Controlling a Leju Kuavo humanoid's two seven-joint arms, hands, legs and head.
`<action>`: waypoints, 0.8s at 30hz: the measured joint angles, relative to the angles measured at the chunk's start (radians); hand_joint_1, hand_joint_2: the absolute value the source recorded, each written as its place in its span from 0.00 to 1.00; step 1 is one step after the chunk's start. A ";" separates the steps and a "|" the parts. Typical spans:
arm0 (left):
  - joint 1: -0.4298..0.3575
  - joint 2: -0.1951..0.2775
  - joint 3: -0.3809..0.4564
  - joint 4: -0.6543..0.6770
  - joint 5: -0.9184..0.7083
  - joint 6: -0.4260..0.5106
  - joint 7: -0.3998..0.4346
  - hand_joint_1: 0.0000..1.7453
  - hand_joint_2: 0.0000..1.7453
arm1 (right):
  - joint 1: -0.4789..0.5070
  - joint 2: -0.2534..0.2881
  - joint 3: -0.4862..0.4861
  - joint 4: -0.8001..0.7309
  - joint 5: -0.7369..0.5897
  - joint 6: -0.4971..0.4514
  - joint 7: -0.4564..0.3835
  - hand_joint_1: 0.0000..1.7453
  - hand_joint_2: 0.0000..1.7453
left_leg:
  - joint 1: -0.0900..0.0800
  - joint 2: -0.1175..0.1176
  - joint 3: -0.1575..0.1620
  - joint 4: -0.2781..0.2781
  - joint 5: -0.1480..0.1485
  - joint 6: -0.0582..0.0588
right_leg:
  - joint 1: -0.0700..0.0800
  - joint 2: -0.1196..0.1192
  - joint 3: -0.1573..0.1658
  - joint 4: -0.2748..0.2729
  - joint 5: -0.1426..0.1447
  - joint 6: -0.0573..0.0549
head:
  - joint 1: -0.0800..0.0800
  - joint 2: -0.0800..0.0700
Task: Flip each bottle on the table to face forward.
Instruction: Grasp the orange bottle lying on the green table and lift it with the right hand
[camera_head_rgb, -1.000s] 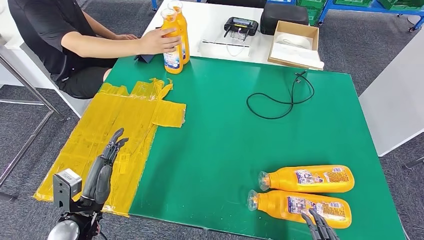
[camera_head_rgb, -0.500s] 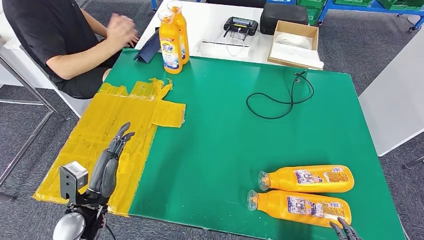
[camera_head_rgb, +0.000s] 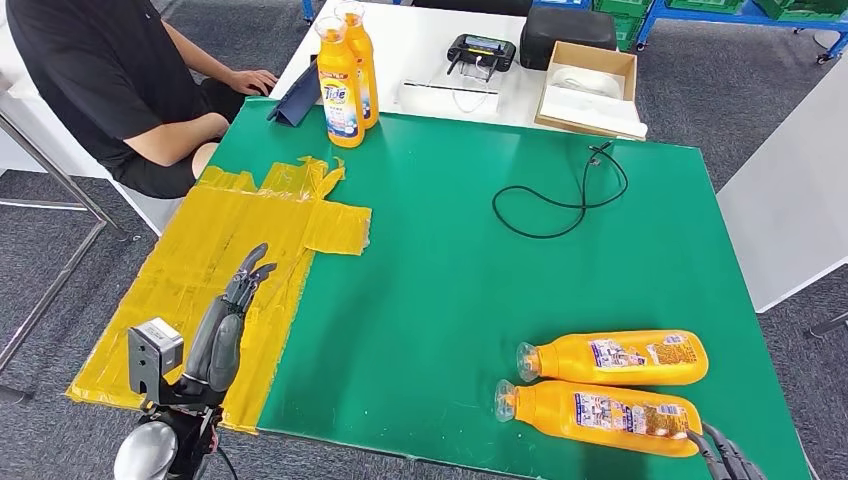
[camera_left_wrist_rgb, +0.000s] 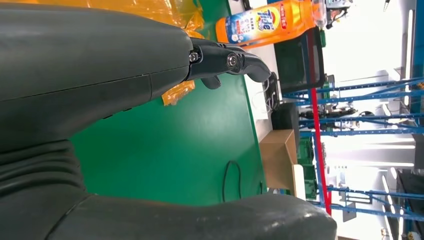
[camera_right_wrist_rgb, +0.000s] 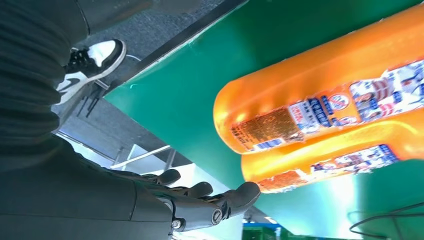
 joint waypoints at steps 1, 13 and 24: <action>0.000 0.000 0.000 0.000 0.000 0.000 0.000 0.00 0.00 | 0.000 0.006 -0.005 0.000 0.000 0.000 0.000 0.00 1.00 | 0.000 0.000 0.000 0.000 0.000 0.000 | 0.000 0.000 0.000 0.000 0.000 0.000 | 0.000 0.000; 0.004 0.001 -0.003 0.007 -0.011 -0.009 -0.011 0.00 0.00 | -0.114 0.264 -0.179 0.012 0.193 0.260 -0.325 0.00 1.00 | 0.001 0.001 0.001 0.000 0.000 0.000 | 0.001 0.001 0.000 0.000 0.000 0.000 | 0.000 0.000; 0.003 0.001 -0.012 0.022 -0.011 -0.016 -0.015 0.00 0.00 | -0.205 0.440 -0.287 0.050 0.314 0.339 -0.448 0.00 1.00 | 0.000 0.000 0.001 0.000 0.000 0.000 | 0.000 0.001 0.003 0.000 0.000 0.000 | 0.000 0.000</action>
